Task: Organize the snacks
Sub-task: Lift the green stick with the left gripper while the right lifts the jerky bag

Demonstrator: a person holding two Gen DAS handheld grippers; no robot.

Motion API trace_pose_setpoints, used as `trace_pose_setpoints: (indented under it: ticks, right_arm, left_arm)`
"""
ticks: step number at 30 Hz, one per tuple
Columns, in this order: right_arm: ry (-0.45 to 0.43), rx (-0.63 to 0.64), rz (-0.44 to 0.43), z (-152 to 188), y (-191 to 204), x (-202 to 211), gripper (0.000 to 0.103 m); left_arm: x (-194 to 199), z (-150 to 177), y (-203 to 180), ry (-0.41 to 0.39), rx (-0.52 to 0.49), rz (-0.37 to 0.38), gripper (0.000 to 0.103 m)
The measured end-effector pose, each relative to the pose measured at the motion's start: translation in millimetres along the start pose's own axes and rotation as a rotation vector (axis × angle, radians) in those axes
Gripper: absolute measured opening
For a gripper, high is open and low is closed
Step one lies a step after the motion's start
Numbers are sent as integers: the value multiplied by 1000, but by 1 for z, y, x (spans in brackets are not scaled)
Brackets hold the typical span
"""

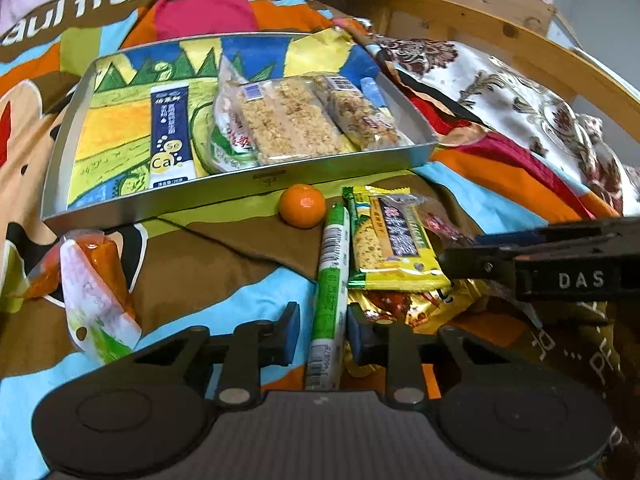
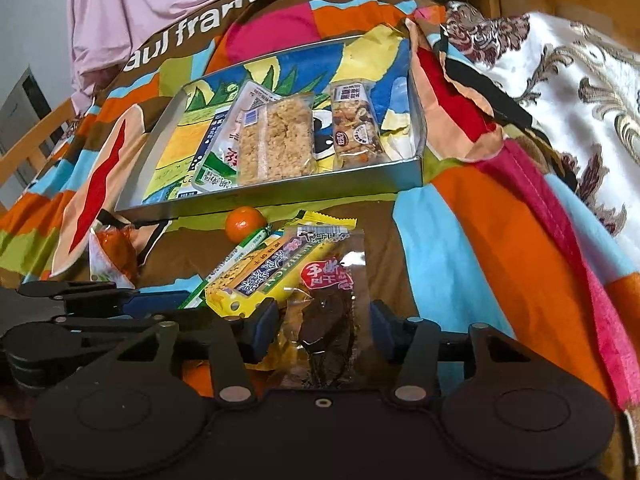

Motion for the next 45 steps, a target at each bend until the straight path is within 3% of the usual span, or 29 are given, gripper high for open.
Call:
trace_pose_setpoints:
  ticks: [3,7,10,14,24,45]
  right_arm:
    - [7,-52,-17,-1,-3,-5,55]
    - [2,-79,-27,-1,-4,-4,48]
    - [-10,-62,-17,0,-1,-3,47]
    - [-22,-50,-8,0,1,-1,47]
    - [-64,107,4,13,26,14,46]
    - [-218,107,-27,6,37,49,46]
  left_arm:
    - [-5,-4,3,-7,14,0,33]
    - [-11,-9,6,-8,35,6,33]
    - [-11,-9,5,-9,41,17,23]
    - [-6,-6,3,-10,43,8,21]
    - [27,7,9,-7,67,-19,19]
    - [83,2,-5,-45,76,-30,19]
Point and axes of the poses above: each gripper's, at about its wrist camera, not at the fingertips, and x roughly against the way its jaws point, y to its left, z to its underside, the point moved 7 cm from there along -x, roughly the way its jaws point, and after that the axes turned 12 degrees about -x, right-handed, at the moved point
